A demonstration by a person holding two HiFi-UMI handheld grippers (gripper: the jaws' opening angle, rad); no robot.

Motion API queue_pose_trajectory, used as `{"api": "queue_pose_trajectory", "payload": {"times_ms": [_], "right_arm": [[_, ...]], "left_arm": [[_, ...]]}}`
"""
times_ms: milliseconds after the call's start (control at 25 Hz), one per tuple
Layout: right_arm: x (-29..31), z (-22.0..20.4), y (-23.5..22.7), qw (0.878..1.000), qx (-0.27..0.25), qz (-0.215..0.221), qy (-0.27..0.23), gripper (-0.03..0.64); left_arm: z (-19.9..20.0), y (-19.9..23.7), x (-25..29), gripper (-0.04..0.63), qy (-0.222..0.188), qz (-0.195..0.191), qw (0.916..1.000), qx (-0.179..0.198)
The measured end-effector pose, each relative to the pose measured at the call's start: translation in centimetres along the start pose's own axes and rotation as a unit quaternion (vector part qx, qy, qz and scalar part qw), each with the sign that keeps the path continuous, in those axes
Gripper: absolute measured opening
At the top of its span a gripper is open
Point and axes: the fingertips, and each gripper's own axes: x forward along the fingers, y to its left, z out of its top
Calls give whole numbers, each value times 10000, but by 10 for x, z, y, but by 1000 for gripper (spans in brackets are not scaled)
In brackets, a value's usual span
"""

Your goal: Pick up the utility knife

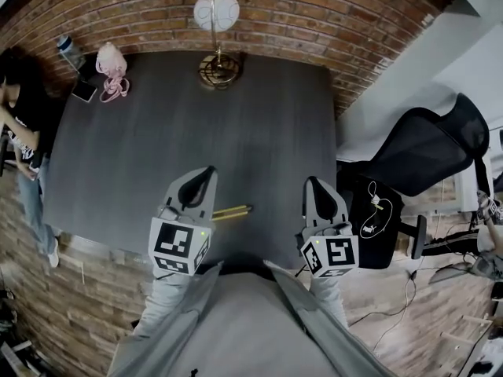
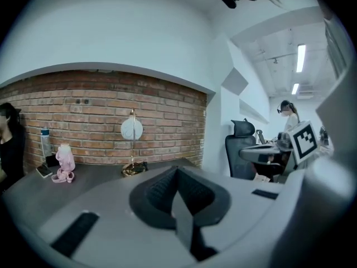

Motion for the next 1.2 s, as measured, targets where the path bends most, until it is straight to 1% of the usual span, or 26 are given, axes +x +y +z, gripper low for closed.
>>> {"api": "queue_pose_trajectory", "payload": {"times_ms": [440,600,800,960,1200], "right_arm": [[20,-10,-3,9998,42,-19,180,18],[28,-12,4,9997,43,75,220,18],[34,-17,11,9993,68,221,305,18],[37,-26,13,9988,157,233,394,18],[41,-40,21,9978,228,285,545,18]], "left_arm": [[-11,12,17,18,100,-25,9999,-93],[-16,13,20,18,171,-121,9998,-46],[-25,11,25,18,264,-208,9994,-96],[-39,10,28,20,422,-280,9986,-146],[-72,4,30,20,838,-588,9946,-183]]}}
